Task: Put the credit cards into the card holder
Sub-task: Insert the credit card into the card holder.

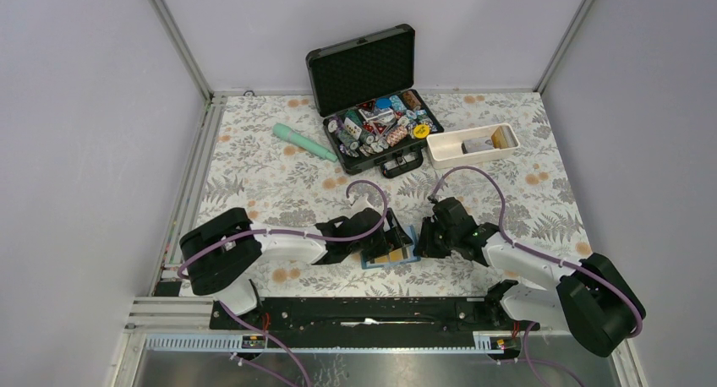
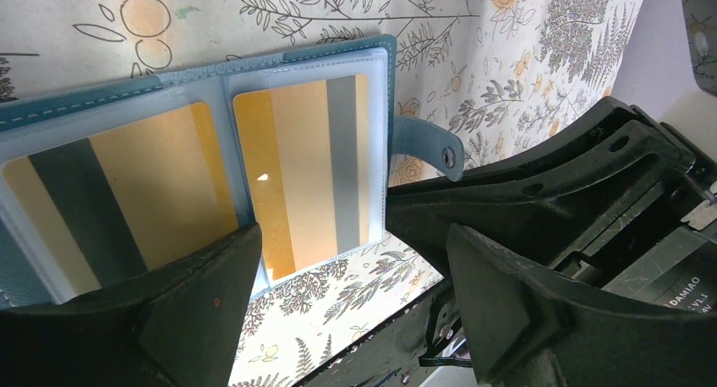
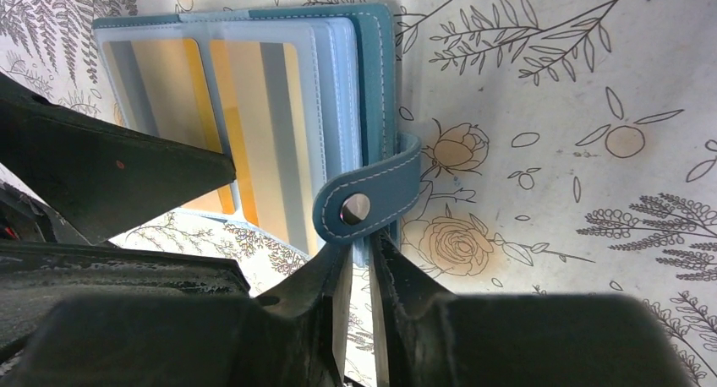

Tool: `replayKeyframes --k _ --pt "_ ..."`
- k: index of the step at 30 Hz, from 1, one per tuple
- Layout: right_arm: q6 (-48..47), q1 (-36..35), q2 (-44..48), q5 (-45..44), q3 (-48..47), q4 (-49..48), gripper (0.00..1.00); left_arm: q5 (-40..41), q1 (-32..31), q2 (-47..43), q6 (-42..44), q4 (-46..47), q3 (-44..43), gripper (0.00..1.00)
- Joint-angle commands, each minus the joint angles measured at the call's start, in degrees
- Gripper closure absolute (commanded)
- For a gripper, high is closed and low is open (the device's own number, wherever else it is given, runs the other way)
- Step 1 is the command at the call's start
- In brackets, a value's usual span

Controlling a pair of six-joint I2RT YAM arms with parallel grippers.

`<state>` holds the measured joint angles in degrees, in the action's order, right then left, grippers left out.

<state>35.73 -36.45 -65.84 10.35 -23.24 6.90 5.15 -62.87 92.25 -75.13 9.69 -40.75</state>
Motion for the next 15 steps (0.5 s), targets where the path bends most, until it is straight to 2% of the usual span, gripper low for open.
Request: replayKeyframes --k 1,6,12,15 --pt "0.22 -0.36 -0.7 1.2 0.75 -1.48 0.81 -0.4 -0.41 2.07 0.95 -7.58 0.8 0.14" --pt "0.3 -0.33 -1.31 1.69 1.0 -2.16 0.86 -0.47 -0.41 2.69 1.19 -7.19 0.45 0.14" --pt "0.26 -0.31 -2.6 2.13 1.37 -2.91 0.99 -0.96 -0.41 3.38 1.68 -5.58 -0.31 0.14" --pt "0.31 -0.35 -2.71 2.11 1.48 -2.93 1.0 -0.72 -0.41 3.14 1.87 -5.5 -0.86 0.14"
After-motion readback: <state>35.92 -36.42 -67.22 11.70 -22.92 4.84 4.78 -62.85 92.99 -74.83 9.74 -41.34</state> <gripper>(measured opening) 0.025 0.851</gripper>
